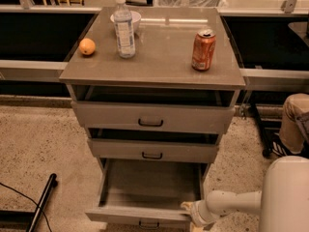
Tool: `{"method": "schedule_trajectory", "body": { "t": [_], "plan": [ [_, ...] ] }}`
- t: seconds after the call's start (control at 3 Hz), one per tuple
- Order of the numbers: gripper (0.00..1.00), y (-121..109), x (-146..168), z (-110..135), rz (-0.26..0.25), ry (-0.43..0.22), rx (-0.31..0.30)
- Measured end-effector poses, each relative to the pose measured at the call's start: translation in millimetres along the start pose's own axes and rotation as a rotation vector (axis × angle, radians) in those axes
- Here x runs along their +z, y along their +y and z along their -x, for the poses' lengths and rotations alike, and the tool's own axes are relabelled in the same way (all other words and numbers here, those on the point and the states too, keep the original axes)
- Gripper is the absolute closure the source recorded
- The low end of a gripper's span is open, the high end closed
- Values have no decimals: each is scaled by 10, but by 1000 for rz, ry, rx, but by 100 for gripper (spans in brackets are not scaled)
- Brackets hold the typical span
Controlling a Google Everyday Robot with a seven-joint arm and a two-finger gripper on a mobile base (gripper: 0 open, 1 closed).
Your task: Open bottom drawer
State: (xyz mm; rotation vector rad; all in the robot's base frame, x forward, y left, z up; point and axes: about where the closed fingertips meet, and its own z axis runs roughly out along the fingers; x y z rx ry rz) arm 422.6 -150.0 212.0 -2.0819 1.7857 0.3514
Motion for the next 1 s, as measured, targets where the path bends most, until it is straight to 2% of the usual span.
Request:
{"method": "schedule_trajectory", "body": {
  "t": [0.33,0.67,1.0],
  "plan": [
    [4,-6,-38,24,-6,2,-6],
    [0,-6,-38,24,-6,2,-6],
    [0,-6,-37,24,-6,2,-6]
  ]
}}
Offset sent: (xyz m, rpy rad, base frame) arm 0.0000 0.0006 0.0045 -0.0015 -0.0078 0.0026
